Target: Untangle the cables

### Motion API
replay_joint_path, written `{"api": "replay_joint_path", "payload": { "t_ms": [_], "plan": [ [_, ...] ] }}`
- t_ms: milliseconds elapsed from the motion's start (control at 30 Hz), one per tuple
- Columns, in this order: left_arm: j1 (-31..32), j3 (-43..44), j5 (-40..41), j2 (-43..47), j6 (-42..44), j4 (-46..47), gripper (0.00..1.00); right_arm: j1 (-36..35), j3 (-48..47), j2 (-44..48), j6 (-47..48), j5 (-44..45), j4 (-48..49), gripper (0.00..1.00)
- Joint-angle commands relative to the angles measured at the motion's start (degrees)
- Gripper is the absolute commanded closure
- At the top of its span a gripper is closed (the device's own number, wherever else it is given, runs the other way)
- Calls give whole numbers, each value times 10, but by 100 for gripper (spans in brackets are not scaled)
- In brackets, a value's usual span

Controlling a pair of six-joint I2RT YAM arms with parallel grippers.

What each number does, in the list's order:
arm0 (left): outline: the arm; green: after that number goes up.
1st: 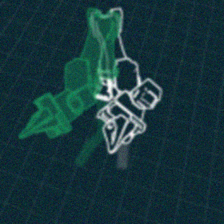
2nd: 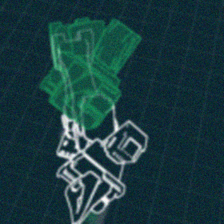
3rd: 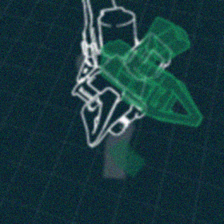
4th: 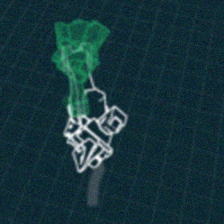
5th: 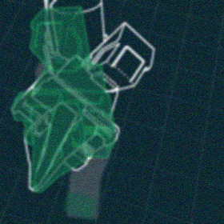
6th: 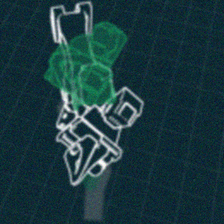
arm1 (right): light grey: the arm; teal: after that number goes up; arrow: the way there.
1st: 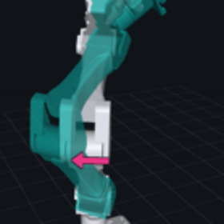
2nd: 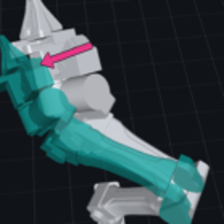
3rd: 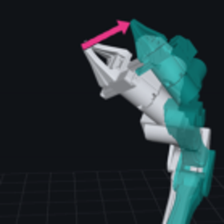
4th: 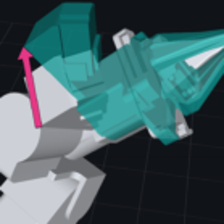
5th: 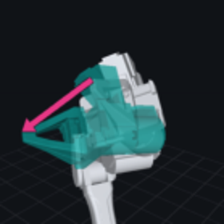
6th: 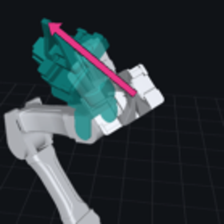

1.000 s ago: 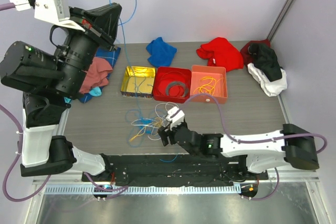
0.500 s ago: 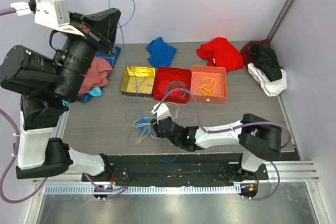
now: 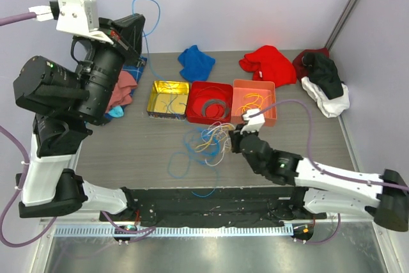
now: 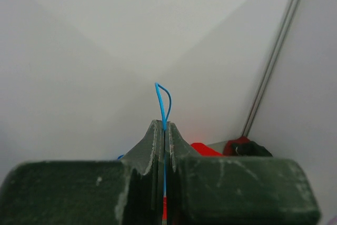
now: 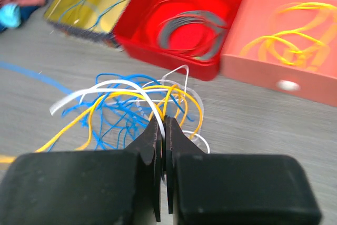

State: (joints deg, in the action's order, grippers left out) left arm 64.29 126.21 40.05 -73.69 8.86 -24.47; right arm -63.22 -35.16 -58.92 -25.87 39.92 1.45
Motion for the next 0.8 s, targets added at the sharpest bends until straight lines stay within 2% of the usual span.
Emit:
{"api": "replay_joint_path", "payload": {
  "t_ms": [0, 33, 167, 367, 467, 500, 533, 600, 733, 767],
  "plan": [
    [1, 1, 71, -6, 66, 61, 100, -1, -41, 66, -76, 107, -231, 99],
    [1, -2, 74, -5, 72, 66, 100, -1, -47, 85, -89, 114, -284, 99],
    [1, -10, 91, 1, 101, 101, 100, -2, -49, 124, -174, 128, -380, 99],
    [1, 19, 104, -6, 138, 128, 100, -1, -34, 158, -256, 146, -449, 99],
    [1, 36, 95, -10, 142, 128, 100, -1, -33, 159, -257, 103, -460, 81],
    [1, 39, 93, -11, 141, 129, 100, -1, -31, 162, -256, 93, -460, 65],
    [1, 38, 87, -10, 141, 128, 100, -1, -26, 166, -256, 84, -458, 59],
    [1, 35, 85, -10, 141, 128, 100, -3, -20, 192, -246, 69, -445, 52],
    [1, 37, 79, -16, 142, 128, 100, -6, -16, 249, -171, 36, -328, 43],
    [1, 39, 72, -20, 140, 127, 100, -5, -18, 252, -128, 24, -301, 40]
  ]
}}
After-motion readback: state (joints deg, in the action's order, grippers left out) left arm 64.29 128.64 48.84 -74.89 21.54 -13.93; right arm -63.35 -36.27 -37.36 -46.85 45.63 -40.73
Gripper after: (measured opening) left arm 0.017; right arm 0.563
